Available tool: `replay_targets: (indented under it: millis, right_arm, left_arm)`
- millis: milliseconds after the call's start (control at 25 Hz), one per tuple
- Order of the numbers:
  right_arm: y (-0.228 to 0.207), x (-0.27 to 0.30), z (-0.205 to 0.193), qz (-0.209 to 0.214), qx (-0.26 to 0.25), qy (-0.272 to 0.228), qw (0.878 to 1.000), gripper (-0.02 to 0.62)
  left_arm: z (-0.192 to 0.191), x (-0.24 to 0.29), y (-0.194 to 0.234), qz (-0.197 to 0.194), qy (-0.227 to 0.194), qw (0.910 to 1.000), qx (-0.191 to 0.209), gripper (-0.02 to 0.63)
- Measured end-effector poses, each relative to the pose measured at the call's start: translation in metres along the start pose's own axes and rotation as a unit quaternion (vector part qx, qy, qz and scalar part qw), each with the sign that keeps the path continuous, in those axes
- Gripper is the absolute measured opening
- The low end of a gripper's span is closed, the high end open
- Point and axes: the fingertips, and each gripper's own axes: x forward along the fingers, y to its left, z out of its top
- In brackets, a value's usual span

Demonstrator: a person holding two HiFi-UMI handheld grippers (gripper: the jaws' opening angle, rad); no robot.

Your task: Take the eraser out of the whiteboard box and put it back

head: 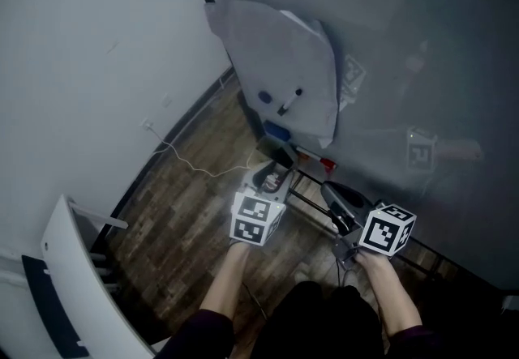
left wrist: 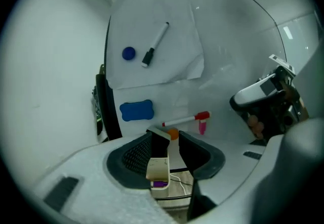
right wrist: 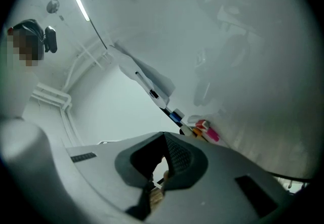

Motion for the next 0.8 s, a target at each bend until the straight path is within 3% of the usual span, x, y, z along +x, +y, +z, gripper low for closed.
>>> replay_targets:
  millis: [360,800]
  right_arm:
    - [-0.020,-0.012,-0.003,-0.021,-0.001,-0.008,1.000,0.003]
    - [-0.031,-0.020,0.004,-0.028,0.003,-0.023,0.999,0.003]
  left_arm:
    - [-0.017,0.043,0.011,0.036,0.062,0.9897,0.124,0.248]
    - [-0.021,0.061,0.016,0.047,0.080,0.9877,0.126,0.242]
